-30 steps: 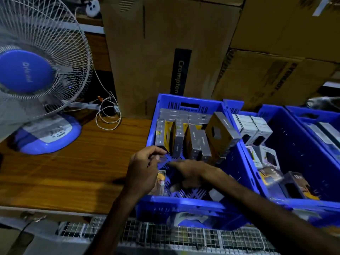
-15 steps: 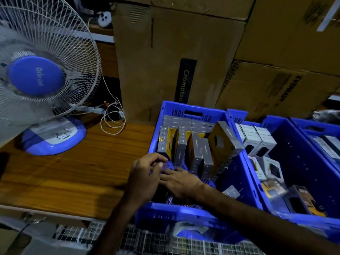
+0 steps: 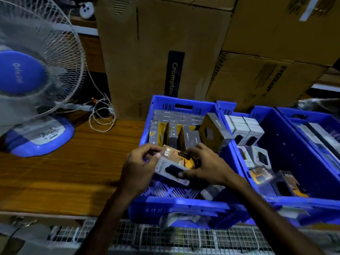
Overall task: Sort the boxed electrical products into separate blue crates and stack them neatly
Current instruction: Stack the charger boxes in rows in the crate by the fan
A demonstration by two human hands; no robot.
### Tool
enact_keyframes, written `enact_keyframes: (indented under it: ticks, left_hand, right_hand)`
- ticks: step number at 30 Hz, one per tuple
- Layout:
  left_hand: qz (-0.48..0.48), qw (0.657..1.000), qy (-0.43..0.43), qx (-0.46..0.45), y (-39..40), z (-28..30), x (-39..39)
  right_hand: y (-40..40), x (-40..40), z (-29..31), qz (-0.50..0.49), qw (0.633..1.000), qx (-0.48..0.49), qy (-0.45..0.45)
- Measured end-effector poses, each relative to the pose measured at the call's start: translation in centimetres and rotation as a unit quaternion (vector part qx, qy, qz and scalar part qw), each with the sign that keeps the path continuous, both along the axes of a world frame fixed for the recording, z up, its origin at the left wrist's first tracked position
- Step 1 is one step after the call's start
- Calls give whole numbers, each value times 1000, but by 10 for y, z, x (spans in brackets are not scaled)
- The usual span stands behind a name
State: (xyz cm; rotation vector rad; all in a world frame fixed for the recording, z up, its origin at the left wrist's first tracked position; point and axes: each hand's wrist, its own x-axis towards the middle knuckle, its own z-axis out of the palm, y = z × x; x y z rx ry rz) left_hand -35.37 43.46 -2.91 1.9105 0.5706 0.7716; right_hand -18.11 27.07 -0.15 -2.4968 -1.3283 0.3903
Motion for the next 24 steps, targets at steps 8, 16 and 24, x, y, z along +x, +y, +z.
enact_keyframes:
  ticks: [8, 16, 24]
  left_hand:
    - [-79, 992, -95, -28, -35, 11, 57]
    - [-148, 986, -75, 26, -76, 10, 105]
    - [-146, 986, -38, 72, -96, 7, 137]
  right_hand:
    - [-109, 10, 31, -228, 896, 346, 161]
    - [-216, 81, 23, -335, 874, 318, 152]
    - [-226, 138, -27, -369, 893, 164, 201]
